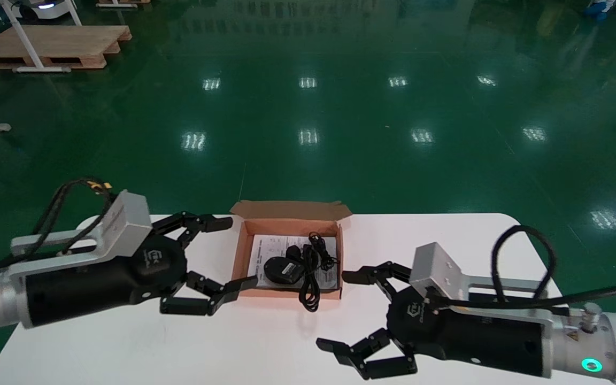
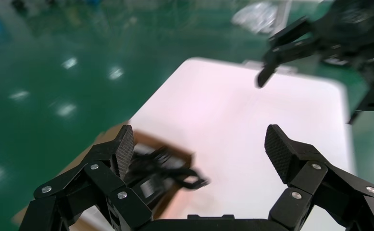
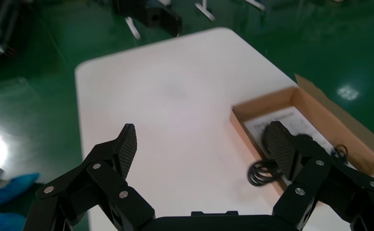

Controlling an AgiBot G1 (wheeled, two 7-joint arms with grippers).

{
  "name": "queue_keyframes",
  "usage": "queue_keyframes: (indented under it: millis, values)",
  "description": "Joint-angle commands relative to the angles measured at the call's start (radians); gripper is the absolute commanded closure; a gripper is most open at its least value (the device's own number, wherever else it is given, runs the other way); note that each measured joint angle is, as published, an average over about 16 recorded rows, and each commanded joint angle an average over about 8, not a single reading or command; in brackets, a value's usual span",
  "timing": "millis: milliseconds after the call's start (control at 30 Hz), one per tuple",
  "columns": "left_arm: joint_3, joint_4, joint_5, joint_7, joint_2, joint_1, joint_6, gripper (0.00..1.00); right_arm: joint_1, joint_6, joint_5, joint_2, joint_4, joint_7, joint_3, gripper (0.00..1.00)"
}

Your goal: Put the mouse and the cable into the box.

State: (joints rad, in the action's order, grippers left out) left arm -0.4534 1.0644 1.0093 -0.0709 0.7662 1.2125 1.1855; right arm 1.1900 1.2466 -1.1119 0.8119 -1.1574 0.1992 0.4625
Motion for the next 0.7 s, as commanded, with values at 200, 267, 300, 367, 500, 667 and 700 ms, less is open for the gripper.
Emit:
queue_keyframes:
  millis: [200,267,300,367,500,667,700]
  values:
    - [0.08,0.101,-0.129,-0.054,-0.072,-0.064,0.143,0.0,-0.051,0.109,0.167,-0.088,-0.056,-0.005,-0.08,0.0]
    - [0.103,0.13,-0.165,-0.069,-0.092,-0.082,0.184,0.0,-0.065,0.14,0.215,-0.113,-0.071,-0.007,-0.103,0.0]
    - [0.115,0.145,-0.184,-0.077,-0.102,-0.091,0.204,0.0,-0.072,0.156,0.239,-0.126,-0.079,-0.007,-0.115,0.0]
    - [0.137,0.173,-0.219,-0.092,-0.122,-0.109,0.244,0.0,-0.087,0.187,0.286,-0.151,-0.095,-0.009,-0.137,0.0]
    - [0.17,0.216,-0.275,-0.112,-0.151,-0.134,0.306,0.0,-0.11,0.239,0.366,-0.192,-0.122,-0.011,-0.175,0.0]
    - [0.185,0.238,-0.306,-0.118,-0.163,-0.145,0.342,0.0,-0.127,0.273,0.422,-0.22,-0.14,-0.012,-0.201,0.0]
    - [0.187,0.24,-0.309,-0.118,-0.164,-0.146,0.346,0.0,-0.129,0.278,0.43,-0.224,-0.142,-0.013,-0.205,0.0]
